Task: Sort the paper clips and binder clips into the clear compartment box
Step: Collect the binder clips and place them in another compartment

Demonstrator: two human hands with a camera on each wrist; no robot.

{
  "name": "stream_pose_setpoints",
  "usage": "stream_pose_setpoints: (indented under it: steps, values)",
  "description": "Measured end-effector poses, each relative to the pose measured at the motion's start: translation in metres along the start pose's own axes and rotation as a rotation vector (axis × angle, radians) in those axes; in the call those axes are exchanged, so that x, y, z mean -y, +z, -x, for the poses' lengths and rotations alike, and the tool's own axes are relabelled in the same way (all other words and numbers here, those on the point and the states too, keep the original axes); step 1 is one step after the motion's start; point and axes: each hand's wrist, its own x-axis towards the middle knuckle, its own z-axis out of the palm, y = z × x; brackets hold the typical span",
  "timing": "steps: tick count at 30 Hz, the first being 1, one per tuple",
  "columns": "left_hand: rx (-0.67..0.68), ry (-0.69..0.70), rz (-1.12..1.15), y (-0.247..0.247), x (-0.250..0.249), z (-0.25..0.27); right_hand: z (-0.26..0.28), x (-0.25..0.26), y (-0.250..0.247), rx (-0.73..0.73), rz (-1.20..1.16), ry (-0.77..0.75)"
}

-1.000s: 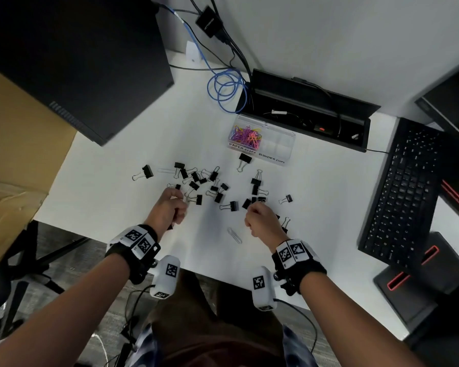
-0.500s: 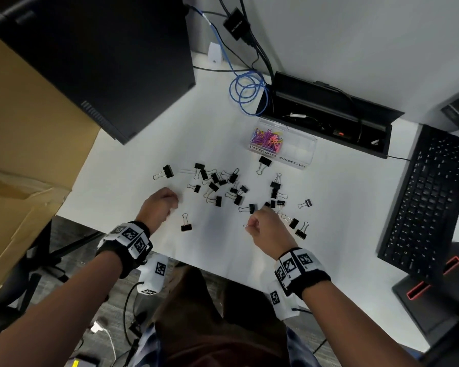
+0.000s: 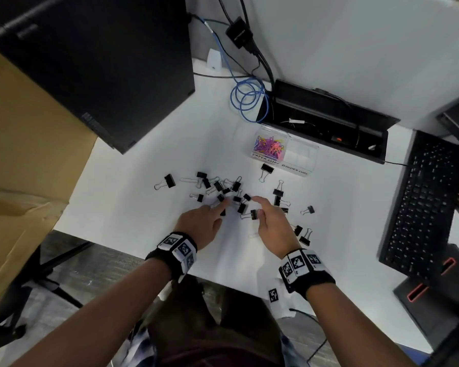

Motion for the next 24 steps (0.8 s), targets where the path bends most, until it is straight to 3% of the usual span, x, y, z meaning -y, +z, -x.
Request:
stream_pose_setpoints:
  steps: [4, 6, 12, 16, 19, 24]
  values:
    - [-0.070, 0.091, 0.064, -0.003, -0.004, 0.002, 0.001, 0.002, 0.006, 0.150, 0.195, -0.040]
    - [-0.101, 0.093, 0.079, -0.009, -0.004, -0.009, 0.007, 0.004, 0.007, 0.146, 0.246, -0.021]
    - [-0.026, 0.118, -0.054, -0.016, -0.001, -0.037, 0.012, 0.011, 0.000, 0.012, 0.180, 0.039]
    - [-0.030, 0.196, -0.015, -0.014, 0.001, -0.029, -0.008, 0.022, 0.002, 0.060, 0.124, 0.066]
    - [-0.055, 0.179, 0.054, -0.018, 0.013, -0.021, -0.015, 0.028, 0.006, 0.137, 0.138, 0.165]
    - [-0.152, 0.106, 0.144, -0.030, 0.030, -0.029, -0.009, 0.027, 0.001, -0.064, 0.077, 0.234]
